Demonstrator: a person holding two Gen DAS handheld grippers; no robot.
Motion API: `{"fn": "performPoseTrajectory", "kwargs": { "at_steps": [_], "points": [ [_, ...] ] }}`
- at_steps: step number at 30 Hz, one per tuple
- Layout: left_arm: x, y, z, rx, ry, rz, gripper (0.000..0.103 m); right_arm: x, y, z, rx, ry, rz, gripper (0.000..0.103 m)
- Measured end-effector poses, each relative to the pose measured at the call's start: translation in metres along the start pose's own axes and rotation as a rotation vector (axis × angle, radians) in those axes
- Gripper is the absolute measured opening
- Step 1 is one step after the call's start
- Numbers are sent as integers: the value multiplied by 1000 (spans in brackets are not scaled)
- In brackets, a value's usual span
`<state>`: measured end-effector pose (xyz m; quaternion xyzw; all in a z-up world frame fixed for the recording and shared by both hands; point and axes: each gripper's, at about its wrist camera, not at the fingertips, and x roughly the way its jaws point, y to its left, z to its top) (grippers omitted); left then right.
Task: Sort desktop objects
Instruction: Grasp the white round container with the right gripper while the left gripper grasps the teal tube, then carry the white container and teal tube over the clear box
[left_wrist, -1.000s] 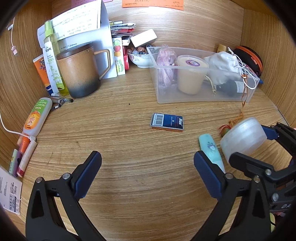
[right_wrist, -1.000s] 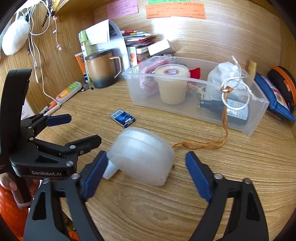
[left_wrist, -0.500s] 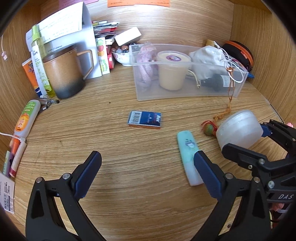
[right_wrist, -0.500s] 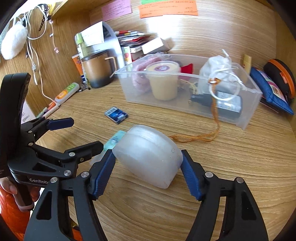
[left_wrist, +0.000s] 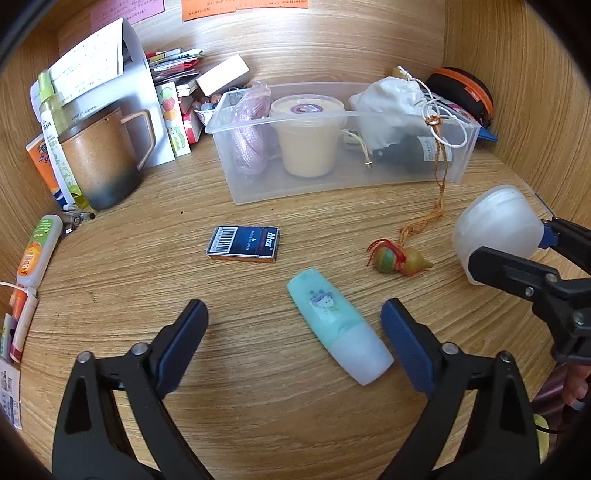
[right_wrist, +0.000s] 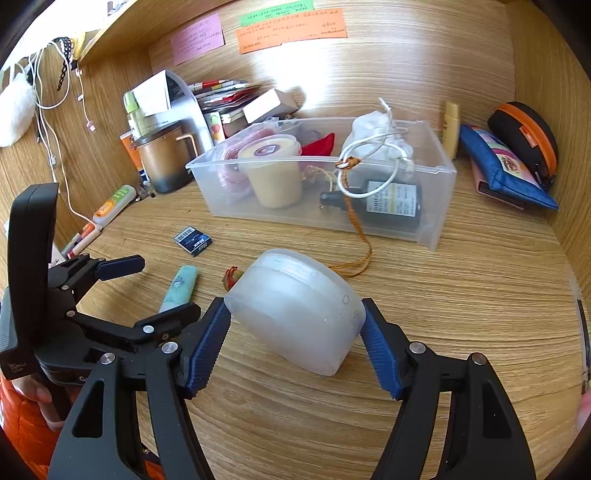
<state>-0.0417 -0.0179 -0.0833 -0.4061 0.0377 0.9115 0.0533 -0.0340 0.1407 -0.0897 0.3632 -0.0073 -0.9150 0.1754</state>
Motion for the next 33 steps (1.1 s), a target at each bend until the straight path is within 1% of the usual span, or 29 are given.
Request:
{"fn": "performPoseTrajectory", "kwargs": {
  "at_steps": [1,3,4,8,10,11,12,14,16,20,24,26,33],
  "points": [
    [2,0,-1,1,9,-8,79,0,-1,0,1,0,0,67],
    [2,0,-1,-8,4,-27,72,0,-2,0,4,2,3,67],
    [1,0,-1,-4,2,-25,66,0,-3,1,5,2,5,67],
    [-1,-3,-4,2,-5,-31,57,-1,-4,1,2,-1,7,67],
    [-1,-4,-5,7,-11,-35,46,-2,-4,1,1,-3,8,67],
    [-2,-5,-5,13,-13,-35,44,-2,-4,1,1,-4,8,67],
    [-2,-6,-6,13,-22,-32,38,-2,-4,1,0,-4,9,67],
    [-2,-7,-6,29,-28,-35,33,-2,-4,1,-1,-4,8,67],
    [-1,-6,-6,30,-30,-35,24,-3,-3,1,-3,-6,7,67],
    [0,-6,-6,30,-31,-39,24,-4,-3,2,-5,-10,5,67],
    [1,-5,-4,15,-36,-58,24,-5,-2,4,-8,-14,9,67],
    [-2,-1,-2,-8,-47,-88,24,-5,-1,5,-11,-16,9,67],
    [-14,7,10,-25,-97,-90,24,-12,0,10,-26,-35,6,67]
  ]
}}
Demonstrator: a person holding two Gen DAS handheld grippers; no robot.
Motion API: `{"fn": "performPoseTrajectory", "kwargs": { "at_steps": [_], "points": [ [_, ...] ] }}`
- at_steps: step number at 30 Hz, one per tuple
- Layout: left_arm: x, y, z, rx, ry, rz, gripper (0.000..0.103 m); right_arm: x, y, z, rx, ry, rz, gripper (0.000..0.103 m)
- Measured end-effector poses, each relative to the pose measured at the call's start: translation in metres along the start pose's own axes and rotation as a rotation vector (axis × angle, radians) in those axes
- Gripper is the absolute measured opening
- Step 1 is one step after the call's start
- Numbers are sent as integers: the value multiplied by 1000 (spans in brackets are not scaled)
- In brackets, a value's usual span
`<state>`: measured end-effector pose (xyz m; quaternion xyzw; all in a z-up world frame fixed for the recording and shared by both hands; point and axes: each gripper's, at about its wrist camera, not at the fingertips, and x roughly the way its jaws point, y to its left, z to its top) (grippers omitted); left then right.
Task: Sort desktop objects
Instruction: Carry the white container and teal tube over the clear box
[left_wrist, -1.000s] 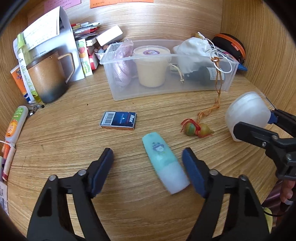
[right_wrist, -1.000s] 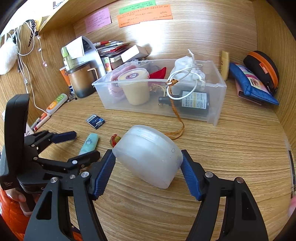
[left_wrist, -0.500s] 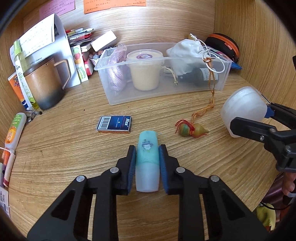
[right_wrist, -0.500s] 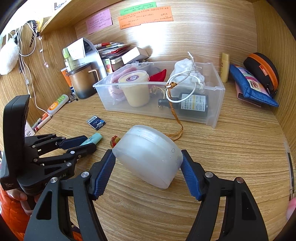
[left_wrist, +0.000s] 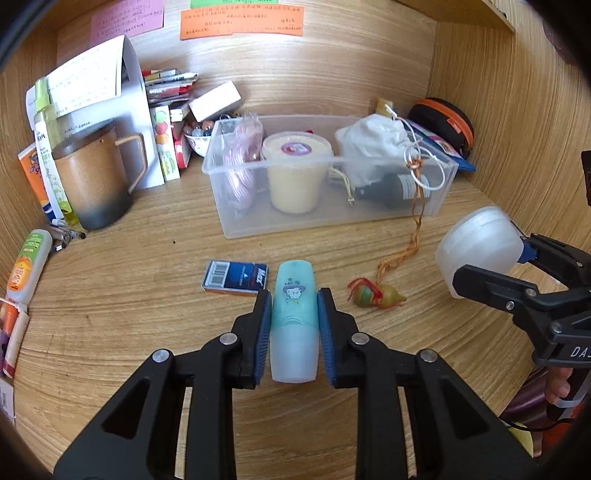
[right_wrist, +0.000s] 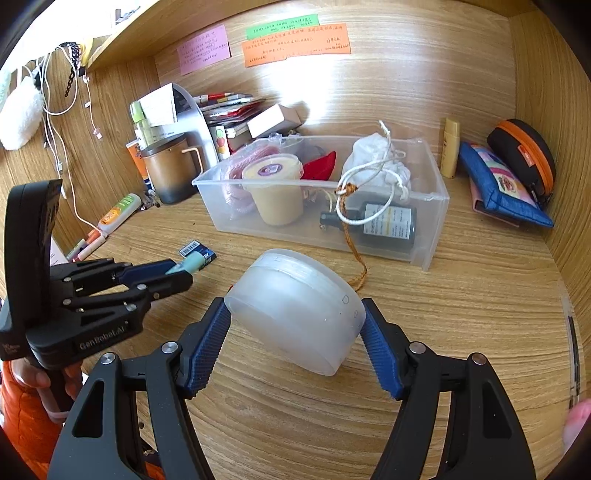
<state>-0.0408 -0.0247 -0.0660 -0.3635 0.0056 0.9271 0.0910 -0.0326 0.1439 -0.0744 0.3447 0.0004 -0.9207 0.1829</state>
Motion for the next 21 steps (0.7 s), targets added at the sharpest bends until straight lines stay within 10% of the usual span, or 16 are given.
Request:
{"fn": "performPoseTrajectory", "kwargs": {
  "at_steps": [21],
  "points": [
    [-19,5,45,21,-110,-7,24,-11,3,36,-39,-56,-27,67]
  ]
}}
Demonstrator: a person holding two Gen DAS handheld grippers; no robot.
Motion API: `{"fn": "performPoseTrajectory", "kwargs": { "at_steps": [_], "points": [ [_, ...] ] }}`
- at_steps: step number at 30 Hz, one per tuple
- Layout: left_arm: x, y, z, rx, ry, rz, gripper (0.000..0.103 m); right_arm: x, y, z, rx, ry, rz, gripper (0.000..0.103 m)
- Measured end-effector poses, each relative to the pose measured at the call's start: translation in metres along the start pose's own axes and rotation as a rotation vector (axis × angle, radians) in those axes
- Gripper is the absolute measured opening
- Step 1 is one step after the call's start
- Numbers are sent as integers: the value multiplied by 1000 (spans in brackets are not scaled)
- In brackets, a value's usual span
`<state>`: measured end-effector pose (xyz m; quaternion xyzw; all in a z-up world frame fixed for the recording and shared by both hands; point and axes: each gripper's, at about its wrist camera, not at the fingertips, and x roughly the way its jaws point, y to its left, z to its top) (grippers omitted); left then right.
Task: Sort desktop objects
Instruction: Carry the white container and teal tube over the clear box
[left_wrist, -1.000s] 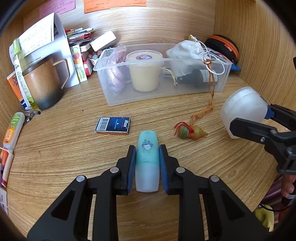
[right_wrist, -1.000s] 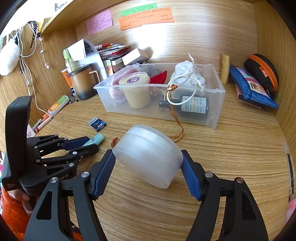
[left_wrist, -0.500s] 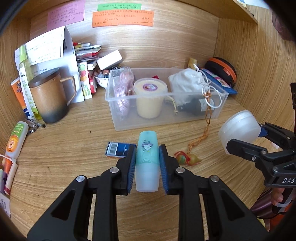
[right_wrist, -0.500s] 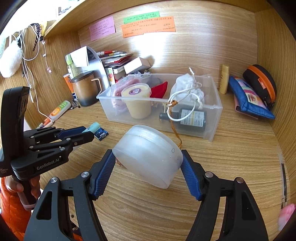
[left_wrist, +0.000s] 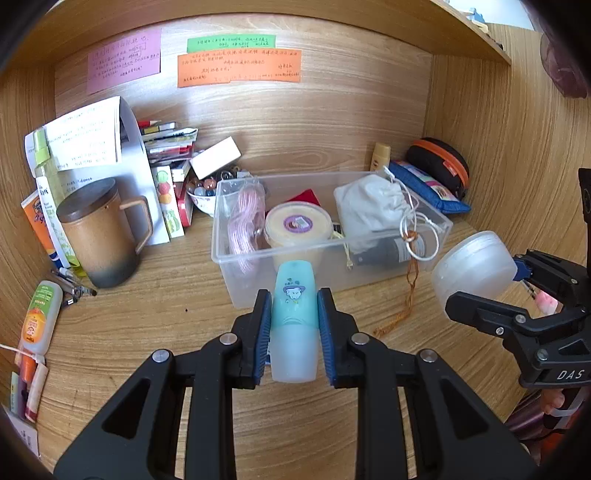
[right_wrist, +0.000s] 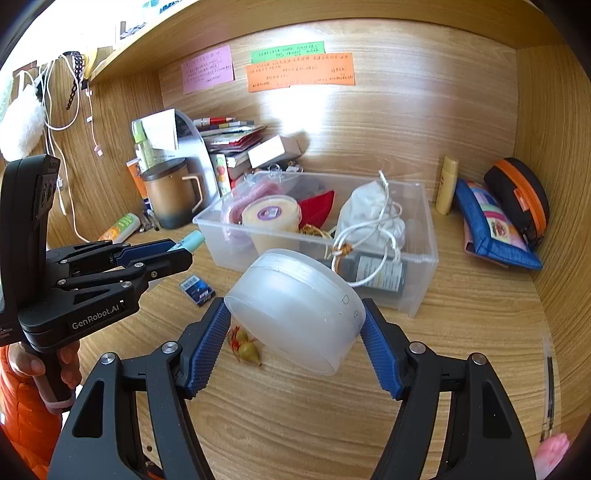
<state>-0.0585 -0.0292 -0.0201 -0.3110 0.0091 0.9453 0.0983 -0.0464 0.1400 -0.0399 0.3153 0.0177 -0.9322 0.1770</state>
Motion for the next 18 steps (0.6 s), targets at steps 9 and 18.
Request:
{"fn": "performPoseTrajectory", "kwargs": {
  "at_steps": [9,18],
  "points": [
    [-2,11,24,3,-36,16,24,-3,-6,18,-1,-27,-12,67],
    [2,24,44,-13,-57,33,24,-3,-14,34,5,-53,-22,67]
  ]
}}
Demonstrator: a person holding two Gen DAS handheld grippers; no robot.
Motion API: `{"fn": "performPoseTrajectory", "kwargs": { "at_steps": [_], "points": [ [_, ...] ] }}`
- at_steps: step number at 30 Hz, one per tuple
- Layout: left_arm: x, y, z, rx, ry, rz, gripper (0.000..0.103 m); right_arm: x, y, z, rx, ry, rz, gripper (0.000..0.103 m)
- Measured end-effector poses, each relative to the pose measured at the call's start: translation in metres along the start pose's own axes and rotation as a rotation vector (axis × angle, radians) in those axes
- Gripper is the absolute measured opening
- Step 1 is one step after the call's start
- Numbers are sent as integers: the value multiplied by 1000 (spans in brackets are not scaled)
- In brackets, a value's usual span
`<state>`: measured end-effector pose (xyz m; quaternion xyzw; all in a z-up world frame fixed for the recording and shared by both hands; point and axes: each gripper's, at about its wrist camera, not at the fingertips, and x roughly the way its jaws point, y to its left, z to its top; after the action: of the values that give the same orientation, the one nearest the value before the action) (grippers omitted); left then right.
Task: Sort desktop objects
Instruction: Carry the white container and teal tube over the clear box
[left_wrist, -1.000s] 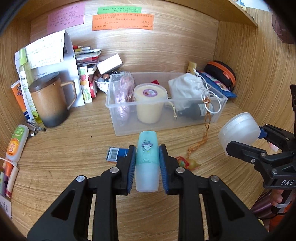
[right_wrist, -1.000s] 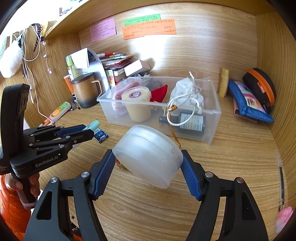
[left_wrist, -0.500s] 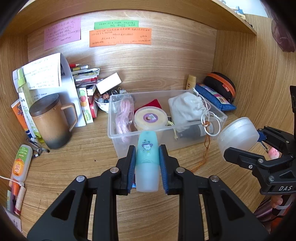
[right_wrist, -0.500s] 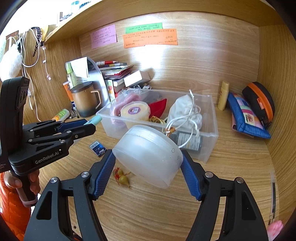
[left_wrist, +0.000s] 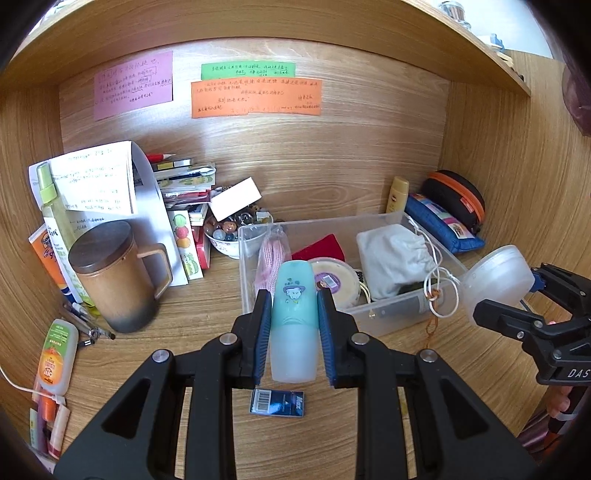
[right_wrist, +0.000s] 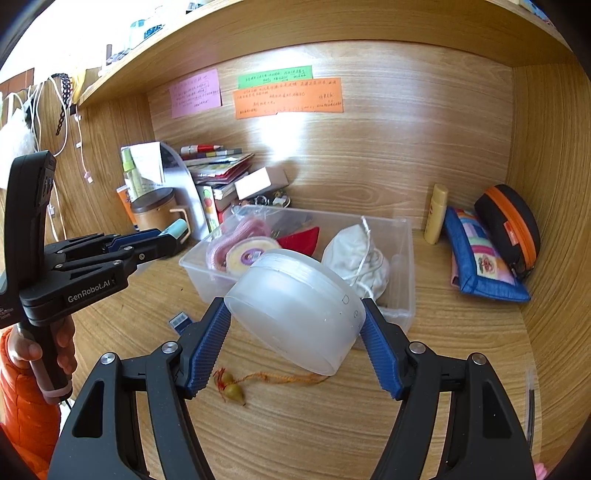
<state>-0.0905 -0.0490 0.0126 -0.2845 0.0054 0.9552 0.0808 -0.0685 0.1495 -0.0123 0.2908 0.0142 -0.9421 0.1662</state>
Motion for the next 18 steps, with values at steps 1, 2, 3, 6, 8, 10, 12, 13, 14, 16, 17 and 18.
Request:
{"fn": "performPoseTrajectory", "kwargs": {
  "at_steps": [1,2,3,6,8,10,12,13,14,16,17,18],
  "points": [
    [1,1,1,-2,1,2,24,1,-1,2,2,-2,0,67],
    [3,2,3,-4,1,-1,24,2,-2,4,2,-3,1,67],
    [3,3,4,-6,0,-2,24,3,-3,4,2,-4,0,67],
    [7,5,9,-8,-1,-8,24,7,-5,8,1,-2,-1,67],
    [10,5,12,-3,1,-7,24,11,-7,11,0,0,0,67],
    [13,4,14,-1,4,-11,24,14,-8,15,-2,0,2,67],
    [16,4,17,2,5,-14,24,18,-9,19,-3,-1,7,67],
    [17,4,18,2,6,-17,24,19,-10,20,-4,0,7,67],
    [19,4,19,1,6,-19,24,21,-10,22,-7,-1,6,67],
    [23,4,22,3,10,-23,24,25,-12,26,-11,0,7,67],
    [25,4,23,4,11,-26,24,27,-13,28,-11,1,8,67],
    [27,4,24,4,12,-28,24,29,-13,30,-12,2,6,67]
  ]
}}
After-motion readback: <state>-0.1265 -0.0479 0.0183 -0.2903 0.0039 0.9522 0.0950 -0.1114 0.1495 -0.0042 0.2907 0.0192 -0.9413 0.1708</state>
